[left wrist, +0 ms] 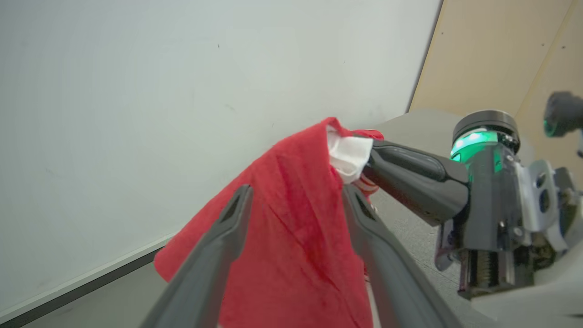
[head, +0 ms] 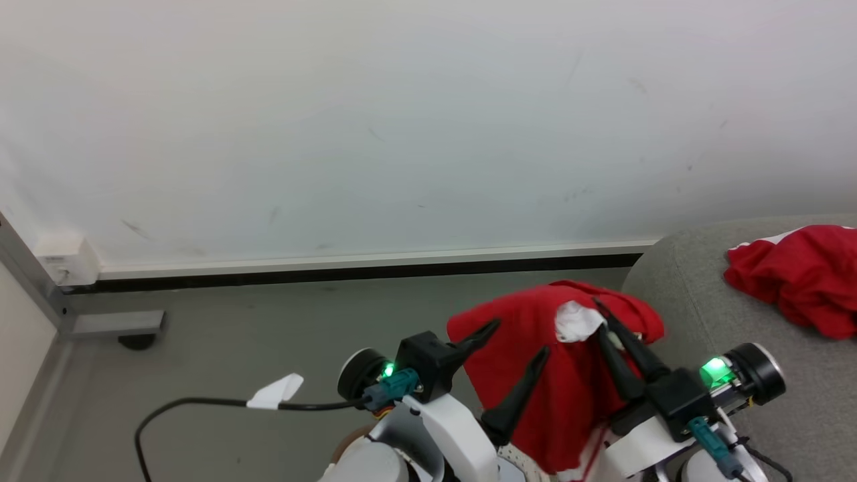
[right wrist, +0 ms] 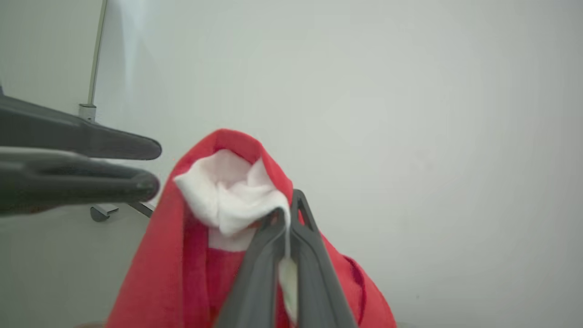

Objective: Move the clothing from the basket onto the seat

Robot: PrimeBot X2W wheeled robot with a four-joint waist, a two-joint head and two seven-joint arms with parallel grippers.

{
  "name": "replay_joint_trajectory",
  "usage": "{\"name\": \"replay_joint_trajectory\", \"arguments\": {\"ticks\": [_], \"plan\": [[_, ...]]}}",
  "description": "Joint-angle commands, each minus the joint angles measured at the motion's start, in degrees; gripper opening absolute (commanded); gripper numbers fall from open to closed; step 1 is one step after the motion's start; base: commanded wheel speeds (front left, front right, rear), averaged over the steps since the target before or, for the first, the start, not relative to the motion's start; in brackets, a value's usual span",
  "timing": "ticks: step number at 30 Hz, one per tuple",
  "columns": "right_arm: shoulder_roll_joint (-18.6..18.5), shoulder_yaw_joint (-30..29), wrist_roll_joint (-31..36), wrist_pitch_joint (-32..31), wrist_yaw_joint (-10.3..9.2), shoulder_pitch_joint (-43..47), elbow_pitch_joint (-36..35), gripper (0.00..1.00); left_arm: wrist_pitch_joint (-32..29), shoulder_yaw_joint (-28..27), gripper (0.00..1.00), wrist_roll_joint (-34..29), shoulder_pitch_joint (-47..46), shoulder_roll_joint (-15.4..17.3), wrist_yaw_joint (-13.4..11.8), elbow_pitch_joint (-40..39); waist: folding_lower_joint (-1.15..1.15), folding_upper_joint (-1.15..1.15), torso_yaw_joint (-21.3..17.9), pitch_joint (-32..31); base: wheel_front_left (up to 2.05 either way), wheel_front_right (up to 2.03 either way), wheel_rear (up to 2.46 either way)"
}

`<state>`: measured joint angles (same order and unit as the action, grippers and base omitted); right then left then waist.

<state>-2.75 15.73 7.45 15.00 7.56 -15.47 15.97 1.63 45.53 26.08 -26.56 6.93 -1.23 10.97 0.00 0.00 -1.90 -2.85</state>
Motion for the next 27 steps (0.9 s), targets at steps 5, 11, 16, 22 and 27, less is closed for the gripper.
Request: {"name": "replay_joint_trajectory", "arguments": {"ticks": [5, 11, 16, 22, 27], "plan": [[-0.07, -4.28, 0.18, 0.08, -0.15, 0.30, -1.89, 0.00, 1.21, 0.27, 1.00, 0.39, 1.20, 0.75, -0.01, 1.11, 0.00, 0.00, -0.82, 0.21, 0.00, 0.00, 0.00], [-0.07, -7.51, 0.59, 0.09, -0.15, 0.28, -3.34, 0.00, 1.63, 0.37, 1.00, 0.77, 1.47, 0.85, -0.11, 1.72, 0.00, 0.00, -3.12, 0.61, 0.00, 0.00, 0.00], [-0.07, -9.26, 0.54, 0.09, -0.15, 0.10, -4.41, 0.00, 2.14, 0.47, 1.00, 0.54, 1.08, 0.81, -0.27, 1.80, 0.00, 0.00, -5.35, 1.24, 0.00, 0.00, 0.00], [-0.20, -11.03, 1.01, 0.09, -0.15, -0.20, -5.81, 0.00, 2.93, 0.64, 1.00, 0.83, 0.71, 0.52, -0.13, 2.08, 0.00, 0.00, -9.75, 2.28, 0.00, 0.00, 0.00], [-1.20, -12.52, 0.66, 0.09, -0.15, 0.40, -7.12, 0.00, 3.37, 1.14, 1.00, 1.05, 0.16, 0.03, 0.06, 2.36, 0.00, 0.00, -13.38, 3.25, 0.00, 0.00, 0.00]]}}
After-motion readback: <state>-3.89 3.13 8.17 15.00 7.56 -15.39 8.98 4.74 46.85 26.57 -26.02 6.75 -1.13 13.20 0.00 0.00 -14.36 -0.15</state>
